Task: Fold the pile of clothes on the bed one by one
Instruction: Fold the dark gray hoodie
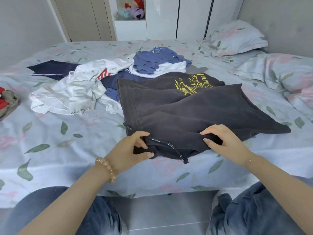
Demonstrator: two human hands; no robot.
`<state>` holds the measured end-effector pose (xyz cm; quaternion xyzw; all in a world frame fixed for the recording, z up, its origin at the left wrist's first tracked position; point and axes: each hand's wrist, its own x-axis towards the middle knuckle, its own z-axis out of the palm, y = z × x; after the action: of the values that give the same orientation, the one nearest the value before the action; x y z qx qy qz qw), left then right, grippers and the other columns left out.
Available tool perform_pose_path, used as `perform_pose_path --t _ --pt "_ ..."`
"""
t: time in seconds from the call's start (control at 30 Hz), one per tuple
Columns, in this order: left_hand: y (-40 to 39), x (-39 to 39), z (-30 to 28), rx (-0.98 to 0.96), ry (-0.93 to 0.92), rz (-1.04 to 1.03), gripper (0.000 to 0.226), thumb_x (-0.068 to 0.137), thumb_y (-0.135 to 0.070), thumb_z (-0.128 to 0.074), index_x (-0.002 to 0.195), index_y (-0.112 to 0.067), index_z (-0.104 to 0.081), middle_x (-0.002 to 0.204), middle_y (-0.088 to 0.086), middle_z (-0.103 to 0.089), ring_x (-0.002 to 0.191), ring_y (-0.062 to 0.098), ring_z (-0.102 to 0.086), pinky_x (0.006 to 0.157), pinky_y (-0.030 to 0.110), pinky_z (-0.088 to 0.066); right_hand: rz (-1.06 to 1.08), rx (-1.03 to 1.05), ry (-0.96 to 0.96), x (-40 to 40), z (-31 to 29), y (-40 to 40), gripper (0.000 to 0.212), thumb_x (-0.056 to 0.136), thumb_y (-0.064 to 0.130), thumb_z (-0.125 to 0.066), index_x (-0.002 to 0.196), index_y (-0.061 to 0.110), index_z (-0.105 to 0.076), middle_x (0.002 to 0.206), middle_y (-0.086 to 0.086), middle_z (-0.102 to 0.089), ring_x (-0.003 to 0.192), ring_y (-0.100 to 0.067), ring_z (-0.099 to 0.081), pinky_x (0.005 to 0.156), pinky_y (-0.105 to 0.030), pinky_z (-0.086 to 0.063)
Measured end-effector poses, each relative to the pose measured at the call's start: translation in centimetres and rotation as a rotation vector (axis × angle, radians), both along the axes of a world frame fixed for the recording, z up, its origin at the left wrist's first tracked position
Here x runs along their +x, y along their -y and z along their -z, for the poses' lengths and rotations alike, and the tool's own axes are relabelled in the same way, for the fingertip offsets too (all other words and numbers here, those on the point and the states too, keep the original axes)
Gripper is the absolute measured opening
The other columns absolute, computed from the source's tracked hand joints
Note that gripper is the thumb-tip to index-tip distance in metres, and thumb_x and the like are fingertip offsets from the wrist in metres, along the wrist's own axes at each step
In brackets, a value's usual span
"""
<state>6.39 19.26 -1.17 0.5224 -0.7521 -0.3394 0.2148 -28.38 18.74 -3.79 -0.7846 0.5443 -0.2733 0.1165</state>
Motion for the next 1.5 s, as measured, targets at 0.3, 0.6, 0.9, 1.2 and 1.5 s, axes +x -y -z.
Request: perform_pose_path --t 0.3,0.6,0.9,1.2,1.5 --pt "-0.3 -2.0 3.2 -0.671 0.629 0.185 0.043 0.062 -0.031 -0.086 0.099 -0.034 -0.063 0.090 -0.014 -0.055 0.084 0.013 -0.051 0.076 0.027 -0.036 0.064 0.115 0.204 -1.9 -0.5 -1.5 0.019 0.088 0.006 -0.066 0.100 0.019 -0.071 0.100 0.010 -0.067 0.098 -0.005 -0.060 0.086 -0.016 -0.045" --pt "-0.1 -8.6 -3.0 -0.365 0.724 0.290 0.028 0.091 -0.021 -0.048 0.113 -0.034 -0.058 0.111 -0.010 -0.052 0.106 0.016 -0.053 0.092 0.033 -0.041 0.561 0.071 0.286 -11.2 -0.4 -1.1 0.024 0.085 0.000 -0.059 0.103 0.010 -0.071 0.110 -0.007 -0.062 0.108 -0.024 -0.055 0.096 -0.033 -0.042" --pt "1.9 -21.2 0.6 -0.396 0.717 0.364 0.045 0.091 -0.027 -0.063 0.128 -0.020 -0.039 0.118 0.003 -0.039 0.104 0.021 -0.043 0.078 0.034 -0.045 1.016 0.191 0.556 -18.5 0.0 -0.1 0.020 0.087 0.030 -0.067 0.088 0.010 -0.065 0.088 -0.010 -0.062 0.093 -0.032 -0.056 0.078 -0.040 -0.049" --pt "2.0 -19.2 -0.7 -0.321 0.433 0.545 0.019 0.091 -0.007 -0.059 0.104 -0.019 -0.066 0.097 -0.009 -0.054 0.084 0.003 -0.048 0.075 0.014 -0.037 1.005 -0.053 0.970 -20.7 -2.1 0.6 0.029 0.096 0.030 -0.051 0.073 0.013 -0.056 0.074 0.000 -0.053 0.070 -0.018 -0.050 0.069 -0.027 -0.042" --pt "2.3 -18.9 -0.9 -0.136 0.303 0.649 0.010 0.087 -0.020 -0.065 0.089 -0.029 -0.068 0.084 -0.013 -0.055 0.072 0.003 -0.054 0.066 0.008 -0.040 1.053 0.414 0.005 -19.4 -1.9 -0.1 0.018 0.084 0.001 -0.044 0.096 0.007 -0.058 0.107 -0.020 -0.054 0.099 -0.038 -0.051 0.082 -0.038 -0.044"
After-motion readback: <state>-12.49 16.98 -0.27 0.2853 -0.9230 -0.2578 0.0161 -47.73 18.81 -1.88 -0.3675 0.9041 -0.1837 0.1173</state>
